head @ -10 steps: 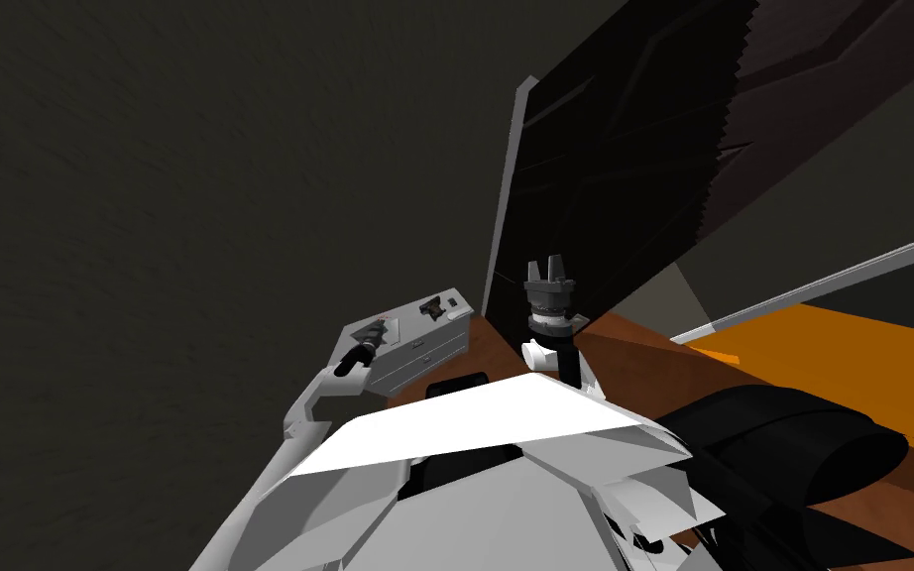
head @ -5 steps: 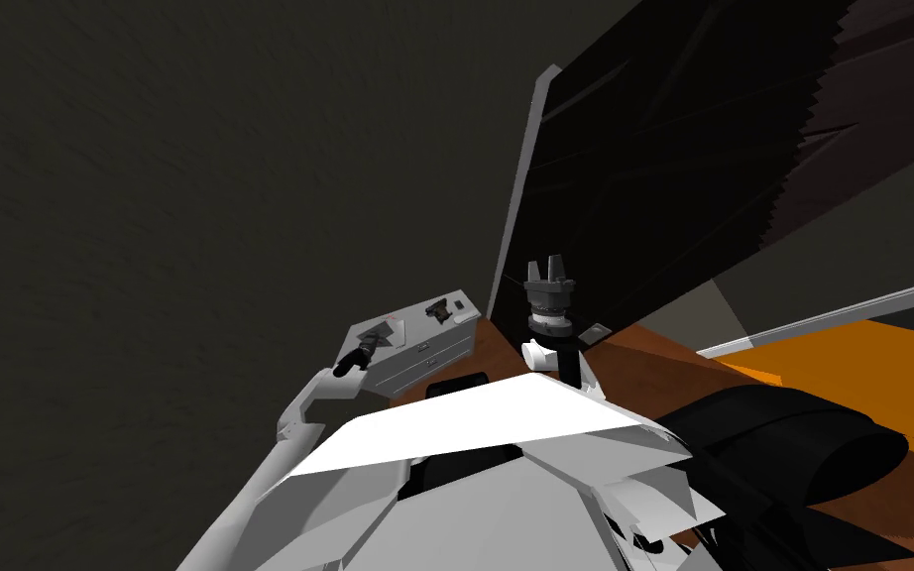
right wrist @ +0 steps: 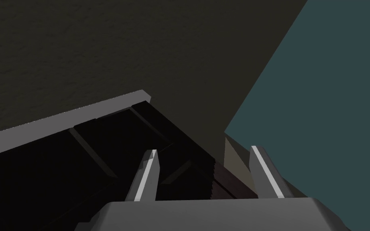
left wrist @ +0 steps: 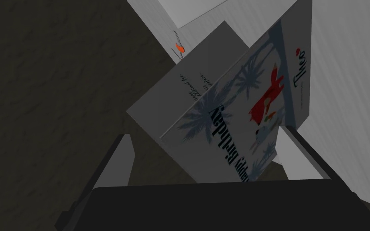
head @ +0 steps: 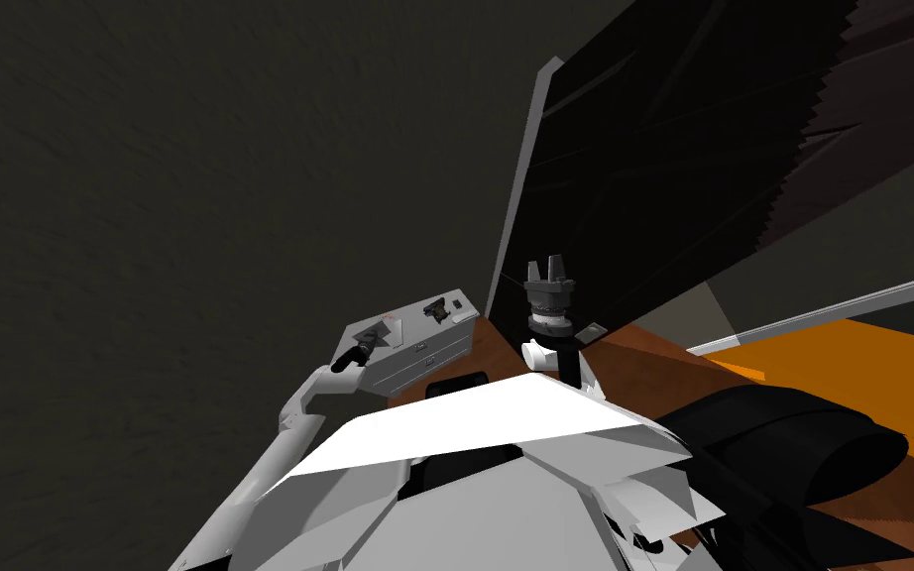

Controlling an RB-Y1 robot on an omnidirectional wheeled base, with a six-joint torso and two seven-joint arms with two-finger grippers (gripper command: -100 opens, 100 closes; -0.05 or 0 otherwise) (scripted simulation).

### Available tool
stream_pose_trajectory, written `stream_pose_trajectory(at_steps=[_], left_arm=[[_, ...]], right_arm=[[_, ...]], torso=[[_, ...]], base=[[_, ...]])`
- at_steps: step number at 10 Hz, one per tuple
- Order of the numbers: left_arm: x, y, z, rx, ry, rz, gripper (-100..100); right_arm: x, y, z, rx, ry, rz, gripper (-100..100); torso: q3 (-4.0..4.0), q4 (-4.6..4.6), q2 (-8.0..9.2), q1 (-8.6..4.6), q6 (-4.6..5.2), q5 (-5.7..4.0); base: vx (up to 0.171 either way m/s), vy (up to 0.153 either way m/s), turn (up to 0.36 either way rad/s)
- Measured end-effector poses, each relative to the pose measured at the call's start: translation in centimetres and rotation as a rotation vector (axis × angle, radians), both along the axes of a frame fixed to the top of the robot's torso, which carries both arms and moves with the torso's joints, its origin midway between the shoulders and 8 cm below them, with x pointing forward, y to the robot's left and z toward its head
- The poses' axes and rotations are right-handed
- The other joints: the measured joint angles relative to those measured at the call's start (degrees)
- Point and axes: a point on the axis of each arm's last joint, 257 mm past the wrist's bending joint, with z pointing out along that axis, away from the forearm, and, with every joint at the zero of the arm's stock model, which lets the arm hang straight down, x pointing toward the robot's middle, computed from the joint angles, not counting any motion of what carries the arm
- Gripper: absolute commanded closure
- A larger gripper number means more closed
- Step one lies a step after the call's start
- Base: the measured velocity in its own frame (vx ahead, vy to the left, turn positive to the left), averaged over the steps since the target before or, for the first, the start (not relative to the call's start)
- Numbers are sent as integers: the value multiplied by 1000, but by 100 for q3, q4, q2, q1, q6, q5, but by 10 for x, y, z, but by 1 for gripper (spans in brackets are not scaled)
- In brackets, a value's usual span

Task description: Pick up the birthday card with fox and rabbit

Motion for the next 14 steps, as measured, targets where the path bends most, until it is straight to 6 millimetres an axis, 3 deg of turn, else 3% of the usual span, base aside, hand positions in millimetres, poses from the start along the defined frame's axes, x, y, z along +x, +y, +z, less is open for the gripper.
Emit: stream_pose_trajectory(at_steps=[10, 14], left_arm=[[30, 57, -8, 2, 8, 13, -100], [43, 80, -1, 1, -9, 31, -100]], right_arm=[[0, 0, 0, 0, 0, 0, 0], [0, 0, 0, 0, 0, 0, 0]], torso=[[-1, 0, -3, 6, -1, 1], [-3, -1, -5, 4, -1, 1]], base=[[-27, -44, -23], [-21, -38, -15]])
